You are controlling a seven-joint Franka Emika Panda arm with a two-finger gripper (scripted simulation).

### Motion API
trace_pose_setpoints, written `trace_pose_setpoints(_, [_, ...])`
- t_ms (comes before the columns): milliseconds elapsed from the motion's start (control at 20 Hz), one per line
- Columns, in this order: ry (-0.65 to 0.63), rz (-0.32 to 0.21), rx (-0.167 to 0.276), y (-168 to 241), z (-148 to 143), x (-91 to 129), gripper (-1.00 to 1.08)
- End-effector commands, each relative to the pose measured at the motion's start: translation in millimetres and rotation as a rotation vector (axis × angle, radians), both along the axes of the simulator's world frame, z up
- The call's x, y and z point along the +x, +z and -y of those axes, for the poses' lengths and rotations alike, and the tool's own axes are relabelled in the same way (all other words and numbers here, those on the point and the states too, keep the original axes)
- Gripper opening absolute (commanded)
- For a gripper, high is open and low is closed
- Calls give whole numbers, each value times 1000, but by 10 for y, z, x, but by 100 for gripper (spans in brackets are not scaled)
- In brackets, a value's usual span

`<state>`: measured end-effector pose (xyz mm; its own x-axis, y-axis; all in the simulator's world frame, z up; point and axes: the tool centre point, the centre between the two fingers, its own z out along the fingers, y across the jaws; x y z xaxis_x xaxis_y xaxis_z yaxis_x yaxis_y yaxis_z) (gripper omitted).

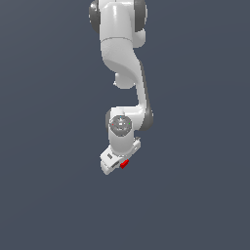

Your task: Pick up the red cube and move it to a goal position.

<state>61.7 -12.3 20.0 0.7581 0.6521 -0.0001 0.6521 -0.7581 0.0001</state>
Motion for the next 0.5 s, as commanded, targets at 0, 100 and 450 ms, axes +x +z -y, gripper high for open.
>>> trace_pose_setpoints(0, [0,0,0,0,1,0,-100])
trace_pose_setpoints(100, [0,0,0,10,3,-2,-100])
trace_pose_setpoints(450, [0,0,0,206,31,-39,-100])
